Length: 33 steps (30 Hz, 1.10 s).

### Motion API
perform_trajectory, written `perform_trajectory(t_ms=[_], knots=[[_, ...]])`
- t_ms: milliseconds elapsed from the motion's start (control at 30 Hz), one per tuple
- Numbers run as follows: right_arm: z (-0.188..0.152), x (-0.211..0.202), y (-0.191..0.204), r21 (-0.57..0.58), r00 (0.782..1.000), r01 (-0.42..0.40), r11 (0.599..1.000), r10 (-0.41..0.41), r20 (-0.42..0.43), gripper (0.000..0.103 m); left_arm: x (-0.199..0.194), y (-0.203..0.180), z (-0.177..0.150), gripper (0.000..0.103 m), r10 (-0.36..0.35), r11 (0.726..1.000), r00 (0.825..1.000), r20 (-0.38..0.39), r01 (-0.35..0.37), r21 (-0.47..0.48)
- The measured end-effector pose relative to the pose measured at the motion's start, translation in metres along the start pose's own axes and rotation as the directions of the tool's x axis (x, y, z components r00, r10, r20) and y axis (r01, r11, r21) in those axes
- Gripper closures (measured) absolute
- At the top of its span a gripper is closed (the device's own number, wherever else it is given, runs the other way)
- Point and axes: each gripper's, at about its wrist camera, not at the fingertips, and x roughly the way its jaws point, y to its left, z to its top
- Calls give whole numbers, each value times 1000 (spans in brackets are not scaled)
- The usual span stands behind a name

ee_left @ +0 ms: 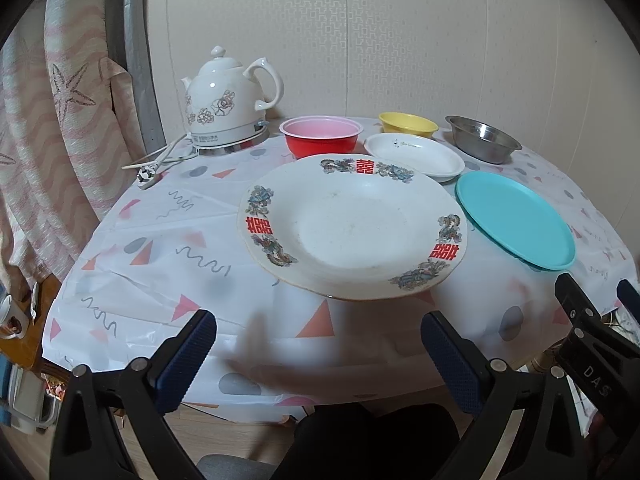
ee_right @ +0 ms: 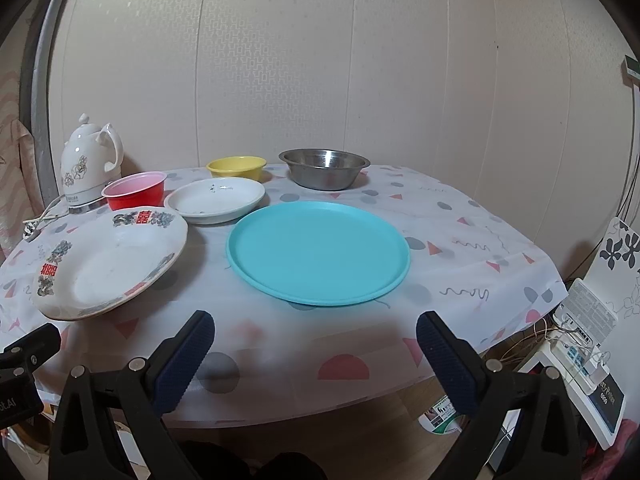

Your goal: Organize plates and bowls

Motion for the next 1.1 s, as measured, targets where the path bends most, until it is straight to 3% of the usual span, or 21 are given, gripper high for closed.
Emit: perform_trajectory(t_ms=[700,1100], knots=[[-1,-1,-2,11,1000,-3,1000,3,0,0,1,0,0,0,-18,1000,1000,-14,18,-1],[0,0,1,5,1000,-31,1000,31,-1,0,1,5,3,0,-97,995,995,-13,97,-34]])
